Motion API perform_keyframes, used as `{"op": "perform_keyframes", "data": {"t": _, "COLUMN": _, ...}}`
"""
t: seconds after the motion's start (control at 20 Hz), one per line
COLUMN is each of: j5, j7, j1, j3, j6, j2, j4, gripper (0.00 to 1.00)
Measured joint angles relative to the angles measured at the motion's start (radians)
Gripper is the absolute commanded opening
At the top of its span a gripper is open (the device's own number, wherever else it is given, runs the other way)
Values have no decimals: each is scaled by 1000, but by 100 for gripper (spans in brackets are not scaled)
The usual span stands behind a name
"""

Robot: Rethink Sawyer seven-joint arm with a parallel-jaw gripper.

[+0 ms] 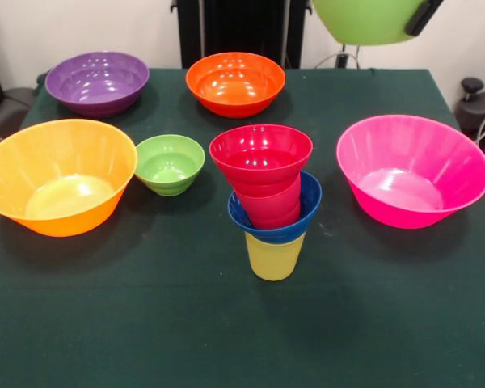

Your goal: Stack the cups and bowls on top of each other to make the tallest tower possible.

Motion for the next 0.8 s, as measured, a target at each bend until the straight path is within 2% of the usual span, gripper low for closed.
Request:
{"op": "perform_keyframes", "data": {"t": 0.6, "j5": -7, "j7": 0, "j1": -85, "j3": 1, "j6": 204, "j2": 73, "j4": -221, "gripper": 0}}
{"op": "perform_keyframes", "data": {"t": 0.8, "j5": -7, "j7": 0, "j1": -159, "j3": 1, "j6": 252, "j2": 107, "j4": -322, "gripper": 0}}
